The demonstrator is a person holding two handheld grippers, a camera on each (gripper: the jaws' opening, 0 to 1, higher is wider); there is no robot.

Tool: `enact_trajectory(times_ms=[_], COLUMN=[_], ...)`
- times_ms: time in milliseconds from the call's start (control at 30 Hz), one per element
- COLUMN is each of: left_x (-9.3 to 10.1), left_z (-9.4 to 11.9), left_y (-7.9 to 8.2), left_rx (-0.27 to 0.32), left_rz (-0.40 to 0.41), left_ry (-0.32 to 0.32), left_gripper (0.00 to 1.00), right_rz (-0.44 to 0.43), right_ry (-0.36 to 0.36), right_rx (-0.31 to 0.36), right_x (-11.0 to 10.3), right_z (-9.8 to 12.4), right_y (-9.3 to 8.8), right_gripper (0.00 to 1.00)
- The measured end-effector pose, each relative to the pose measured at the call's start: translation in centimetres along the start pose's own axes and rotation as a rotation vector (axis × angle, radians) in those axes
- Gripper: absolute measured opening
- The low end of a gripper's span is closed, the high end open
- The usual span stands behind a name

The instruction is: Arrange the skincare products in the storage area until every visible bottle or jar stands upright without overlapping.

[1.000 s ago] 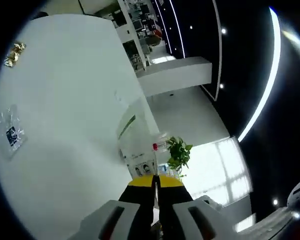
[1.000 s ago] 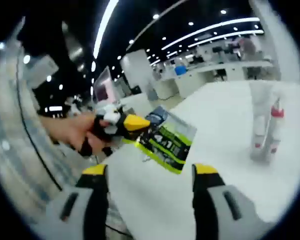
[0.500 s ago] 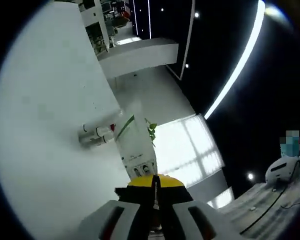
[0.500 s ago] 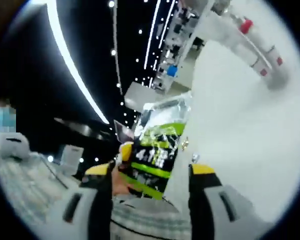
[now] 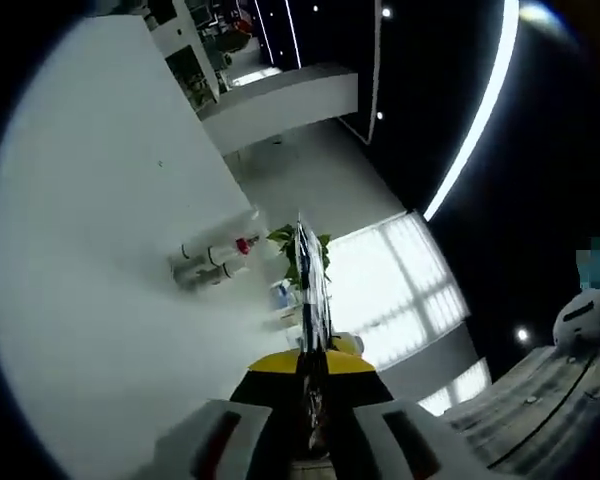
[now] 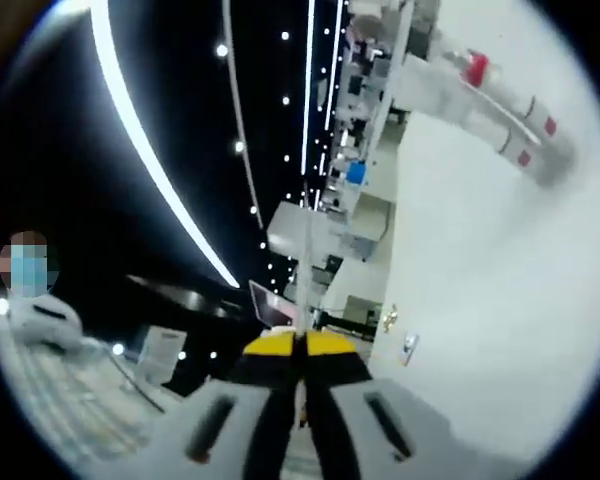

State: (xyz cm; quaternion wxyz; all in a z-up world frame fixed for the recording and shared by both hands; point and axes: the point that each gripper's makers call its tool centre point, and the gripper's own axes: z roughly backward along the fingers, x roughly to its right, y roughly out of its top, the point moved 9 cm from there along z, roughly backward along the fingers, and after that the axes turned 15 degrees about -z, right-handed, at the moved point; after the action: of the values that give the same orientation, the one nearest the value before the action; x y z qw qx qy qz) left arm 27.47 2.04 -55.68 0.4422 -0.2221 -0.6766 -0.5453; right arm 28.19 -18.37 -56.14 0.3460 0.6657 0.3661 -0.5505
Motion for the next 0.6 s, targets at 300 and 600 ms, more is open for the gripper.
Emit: enact_trajectory(times_ms=[300,600], left_x=[0.08,-0.49], left_z=[-0.86,-0.48], left_y=[-0.87,-0.61], left_rx=[-0.009,-0.029], left_rz=[0.035,0.041], left_ry=[-0.025,-0.006], left_gripper=[0.1,0.01], right_rz=[-0.072,-0.015], right_ry=[0.052,-0.002], right_rx=[0.079,0.075], right_x=[0.09,0.25], right_z=[-0.64,-0.83], right_y=[0.14,0.08], right_gripper=[0.0,0.0])
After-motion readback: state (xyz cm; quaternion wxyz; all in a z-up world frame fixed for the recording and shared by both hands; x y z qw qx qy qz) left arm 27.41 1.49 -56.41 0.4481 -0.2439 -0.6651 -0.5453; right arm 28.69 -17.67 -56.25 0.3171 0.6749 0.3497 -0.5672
